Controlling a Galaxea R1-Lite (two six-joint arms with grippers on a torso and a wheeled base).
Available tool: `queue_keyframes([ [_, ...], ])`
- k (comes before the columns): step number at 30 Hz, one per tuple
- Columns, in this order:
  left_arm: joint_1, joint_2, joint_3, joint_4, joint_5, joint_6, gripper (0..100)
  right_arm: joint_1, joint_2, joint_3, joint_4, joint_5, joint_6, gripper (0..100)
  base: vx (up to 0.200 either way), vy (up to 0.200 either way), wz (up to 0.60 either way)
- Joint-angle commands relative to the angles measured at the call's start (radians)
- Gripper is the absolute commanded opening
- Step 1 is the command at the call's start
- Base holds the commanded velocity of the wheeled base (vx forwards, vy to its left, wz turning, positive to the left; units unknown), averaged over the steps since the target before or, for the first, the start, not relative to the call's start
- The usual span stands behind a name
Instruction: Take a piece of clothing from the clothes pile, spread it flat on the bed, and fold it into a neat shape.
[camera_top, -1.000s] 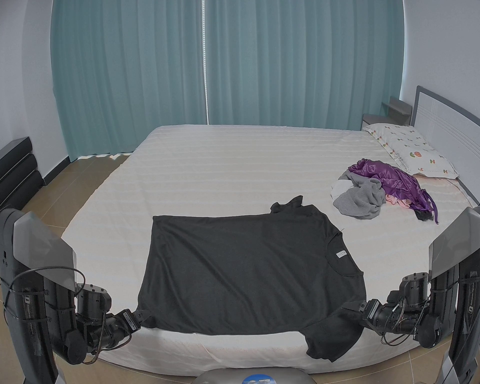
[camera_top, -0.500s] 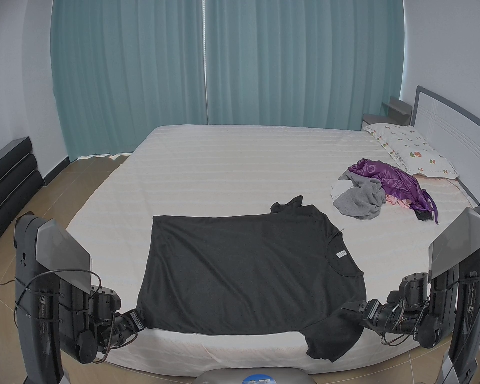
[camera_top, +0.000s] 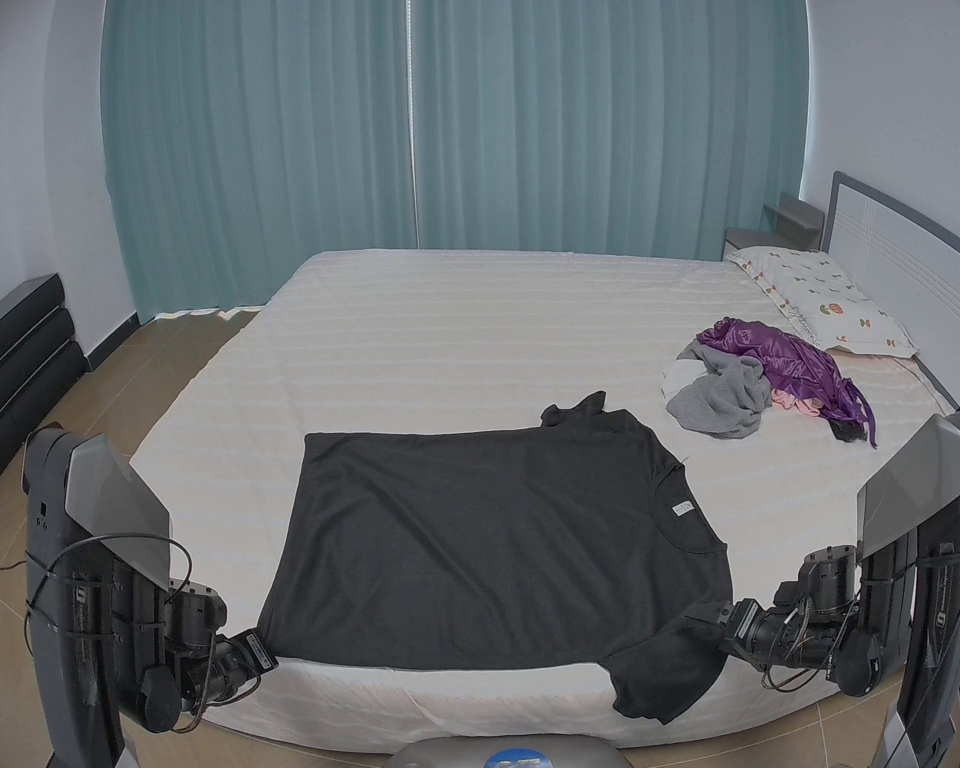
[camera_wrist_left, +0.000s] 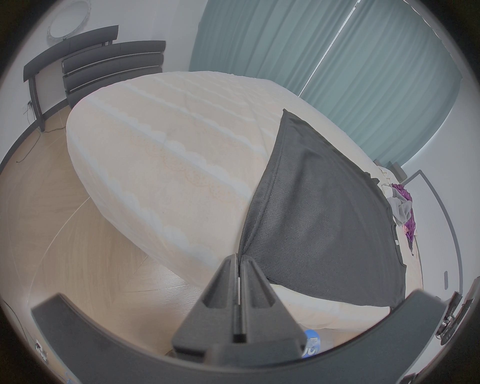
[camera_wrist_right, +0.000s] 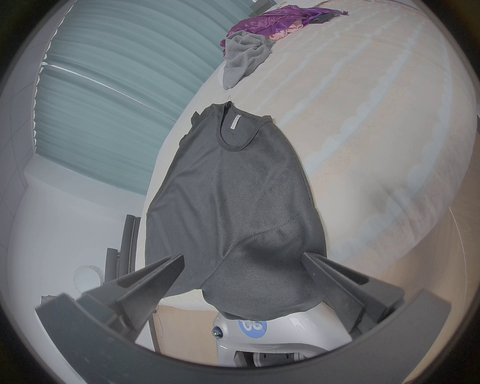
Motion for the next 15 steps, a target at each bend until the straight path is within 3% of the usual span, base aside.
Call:
queue_keyframes([
  [1, 0.000, 0.005, 0.014, -0.013, 0.000, 0.000, 0, 0.000, 0.002, 0.000, -0.014, 0.001, 0.000, 100, 0.000, 0.000, 0.00],
  [9, 0.000, 0.011, 0.014, -0.013, -0.002, -0.002, 0, 0.000, 0.002, 0.000, -0.014, 0.001, 0.000, 100, 0.000, 0.000, 0.00],
  [10, 0.000, 0.011, 0.014, -0.013, -0.002, -0.002, 100, 0.000, 0.002, 0.000, -0.014, 0.001, 0.000, 100, 0.000, 0.000, 0.00],
  [15, 0.000, 0.010, 0.011, -0.013, -0.008, -0.011, 100, 0.000, 0.000, -0.003, -0.014, 0.001, 0.001, 100, 0.000, 0.000, 0.00],
])
